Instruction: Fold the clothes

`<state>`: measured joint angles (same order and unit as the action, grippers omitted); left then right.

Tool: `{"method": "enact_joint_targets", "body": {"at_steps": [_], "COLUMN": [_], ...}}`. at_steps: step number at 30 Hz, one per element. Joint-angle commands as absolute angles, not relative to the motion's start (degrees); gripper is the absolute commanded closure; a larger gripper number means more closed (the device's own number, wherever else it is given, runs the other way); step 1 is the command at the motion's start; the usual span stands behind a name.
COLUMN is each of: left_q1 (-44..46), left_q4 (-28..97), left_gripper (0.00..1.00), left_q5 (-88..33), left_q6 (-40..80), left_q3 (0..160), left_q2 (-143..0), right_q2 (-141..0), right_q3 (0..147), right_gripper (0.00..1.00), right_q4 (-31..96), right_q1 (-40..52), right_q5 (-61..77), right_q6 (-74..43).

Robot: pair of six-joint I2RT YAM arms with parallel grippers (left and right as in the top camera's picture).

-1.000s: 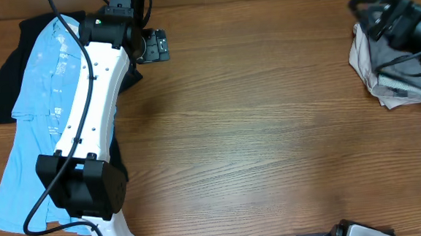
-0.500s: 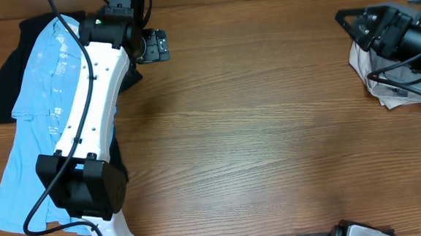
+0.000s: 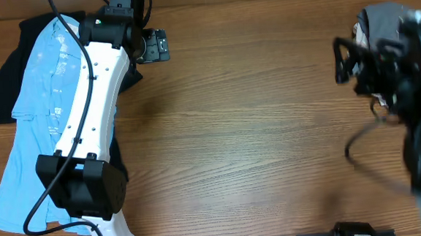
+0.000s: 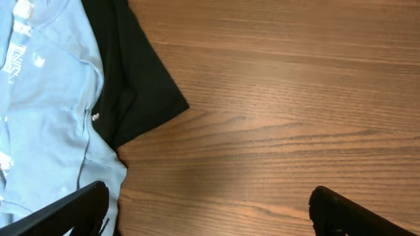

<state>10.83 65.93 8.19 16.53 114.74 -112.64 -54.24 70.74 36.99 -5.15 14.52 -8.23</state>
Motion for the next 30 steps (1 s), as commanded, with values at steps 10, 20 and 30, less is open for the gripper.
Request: {"method": "enact_joint_targets", "body": {"at_steps": [10,20,30], "left_q1": [10.52,10.52,10.52], "left_q4": [65.76,65.78,65.78], "left_gripper": [0.00,0.00,0.00], "left_q5": [7.88,7.88,7.88], "left_q6": [17.37,17.37,17.37], "left_q3": [114.48,114.48,114.48], "left_q2": [-113.14,-113.14,-113.14], "right_q2": [-29.67,-18.13,-13.23], "right_q3": [26.50,8.71,3.86], "right_gripper": [0.00,0.00,0.00], "right_q4": [10.00,-1.28,-1.21], "right_q1": [-4.89,-3.42,-3.42], "right_q5": [11.86,14.00,13.98], "right_q6": [-7.46,-7.42,-7.42]}}
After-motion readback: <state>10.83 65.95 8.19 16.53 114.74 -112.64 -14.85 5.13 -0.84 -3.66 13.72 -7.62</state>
